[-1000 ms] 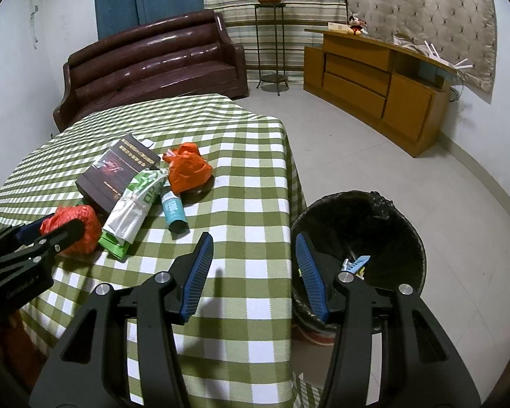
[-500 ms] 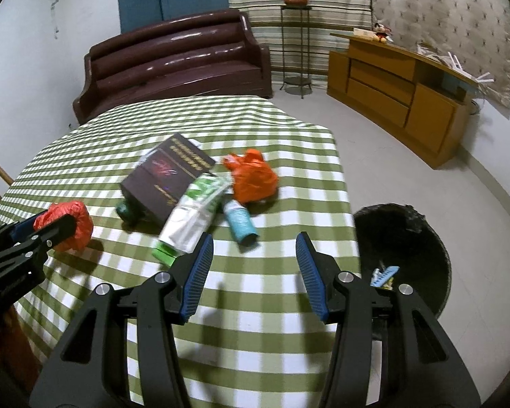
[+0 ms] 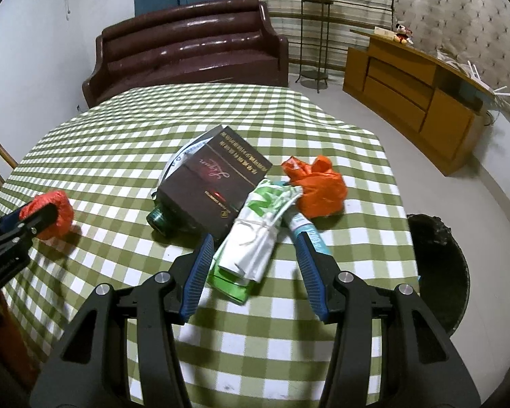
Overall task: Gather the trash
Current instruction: 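Grasp the red plastic bag with the left tool while the right tool grasps the white-green packet, then carry the red bag and white-green packet over the black bin with both tools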
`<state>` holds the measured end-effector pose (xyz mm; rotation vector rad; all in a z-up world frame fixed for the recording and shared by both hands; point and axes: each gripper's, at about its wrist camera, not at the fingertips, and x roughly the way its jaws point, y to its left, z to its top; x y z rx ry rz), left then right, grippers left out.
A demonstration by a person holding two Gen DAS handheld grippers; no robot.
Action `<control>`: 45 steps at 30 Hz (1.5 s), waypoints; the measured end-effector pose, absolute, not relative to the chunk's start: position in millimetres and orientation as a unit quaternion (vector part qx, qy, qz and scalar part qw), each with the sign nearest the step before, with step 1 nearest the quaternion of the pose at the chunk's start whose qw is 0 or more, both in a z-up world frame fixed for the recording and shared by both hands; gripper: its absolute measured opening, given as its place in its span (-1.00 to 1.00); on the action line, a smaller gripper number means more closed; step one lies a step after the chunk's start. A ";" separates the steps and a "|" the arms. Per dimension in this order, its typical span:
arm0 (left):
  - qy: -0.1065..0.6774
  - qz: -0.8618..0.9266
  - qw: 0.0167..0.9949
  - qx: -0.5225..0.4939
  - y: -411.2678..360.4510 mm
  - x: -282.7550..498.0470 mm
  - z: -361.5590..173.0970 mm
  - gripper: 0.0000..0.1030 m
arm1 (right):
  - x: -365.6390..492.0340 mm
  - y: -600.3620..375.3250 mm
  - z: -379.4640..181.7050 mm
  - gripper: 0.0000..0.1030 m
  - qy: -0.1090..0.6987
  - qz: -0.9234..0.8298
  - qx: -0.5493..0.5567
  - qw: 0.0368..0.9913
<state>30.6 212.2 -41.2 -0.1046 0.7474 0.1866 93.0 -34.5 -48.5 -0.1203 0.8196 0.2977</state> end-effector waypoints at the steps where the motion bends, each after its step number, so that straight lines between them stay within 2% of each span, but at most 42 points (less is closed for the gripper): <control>1: 0.365 0.093 0.925 -0.053 215.9 30.9 -41.7 -0.01 | 94.2 -32.5 -49.9 -0.04 0.399 0.143 -0.061 0.904; 8: 0.369 0.094 0.922 -0.065 232.2 27.3 -48.5 -0.01 | 97.6 -27.5 -56.3 -0.06 0.413 0.131 -0.074 0.898; 10: 0.371 0.092 0.922 -0.067 234.5 27.4 -49.8 -0.01 | 97.6 -26.2 -57.2 -0.12 0.415 0.130 -0.078 0.897; 12: 0.371 0.091 0.921 -0.069 236.0 28.0 -50.6 -0.01 | 97.7 -24.4 -57.9 -0.30 0.417 0.128 -0.080 0.896; 18: 0.370 0.089 0.922 -0.071 237.7 28.8 -49.5 -0.01 | 97.0 -23.3 -57.9 -0.36 0.414 0.123 -0.084 0.898; 31: 0.370 0.089 0.922 -0.072 236.8 24.3 -50.9 -0.01 | 81.6 -32.6 -56.2 -0.36 0.423 0.126 -0.074 0.895; 34: 0.371 0.092 0.921 -0.071 237.2 22.5 -51.4 -0.01 | 84.0 -35.7 -57.5 -0.20 0.429 0.123 -0.066 0.893; 39: 0.372 0.096 0.920 -0.073 238.9 19.0 -50.9 -0.01 | 87.7 -34.4 -61.8 -0.17 0.440 0.123 -0.070 0.887; 40: 0.372 0.096 0.920 -0.073 238.5 18.6 -50.8 -0.01 | 86.7 -33.2 -61.9 -0.20 0.437 0.122 -0.076 0.888; 41: 0.372 0.096 0.920 -0.073 238.4 18.3 -50.2 -0.01 | 86.9 -32.6 -62.1 -0.34 0.436 0.123 -0.079 0.888; 45: 0.373 0.096 0.920 -0.072 235.0 15.9 -49.4 -0.01 | 81.5 -32.4 -60.8 -0.38 0.426 0.121 -0.084 0.893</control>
